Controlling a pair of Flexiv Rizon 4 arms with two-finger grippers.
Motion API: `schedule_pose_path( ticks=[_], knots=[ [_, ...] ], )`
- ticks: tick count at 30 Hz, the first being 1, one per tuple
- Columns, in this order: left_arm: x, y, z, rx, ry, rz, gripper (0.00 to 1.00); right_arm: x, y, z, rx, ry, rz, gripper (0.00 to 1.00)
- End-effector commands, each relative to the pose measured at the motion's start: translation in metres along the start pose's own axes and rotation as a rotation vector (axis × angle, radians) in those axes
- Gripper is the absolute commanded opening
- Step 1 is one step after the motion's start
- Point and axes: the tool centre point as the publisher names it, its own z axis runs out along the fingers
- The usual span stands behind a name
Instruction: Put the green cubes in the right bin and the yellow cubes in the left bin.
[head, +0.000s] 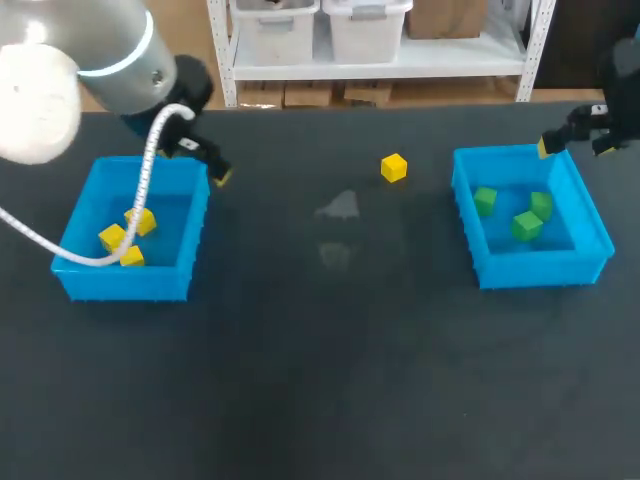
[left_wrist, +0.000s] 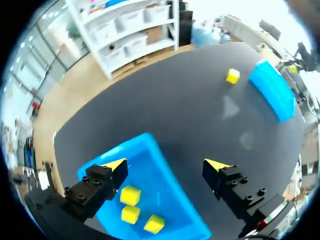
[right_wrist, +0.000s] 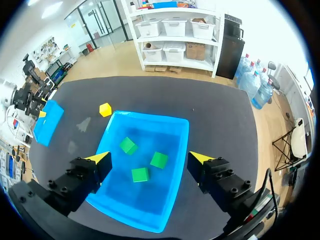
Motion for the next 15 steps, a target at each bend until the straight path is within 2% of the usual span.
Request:
schedule_pose_path(
  ticks=[1,7,15],
  knots=[
    [-0.029,-0.023,0.011,0.02,0.008,0.058,1.0,0.001,0.001,-0.001,0.004,-0.003,0.001,1.0],
    [-0.06,-0.064,0.028,0.076,-0.017,0.138,1.0,0.001,0.001,-0.001,0.004,-0.003,0.001,1.0],
    [-0.095,-0.104,0.06,0.112,-0.007,0.196,1.0,0.001,0.001,-0.001,0.004,-0.003,0.001,1.0]
  ],
)
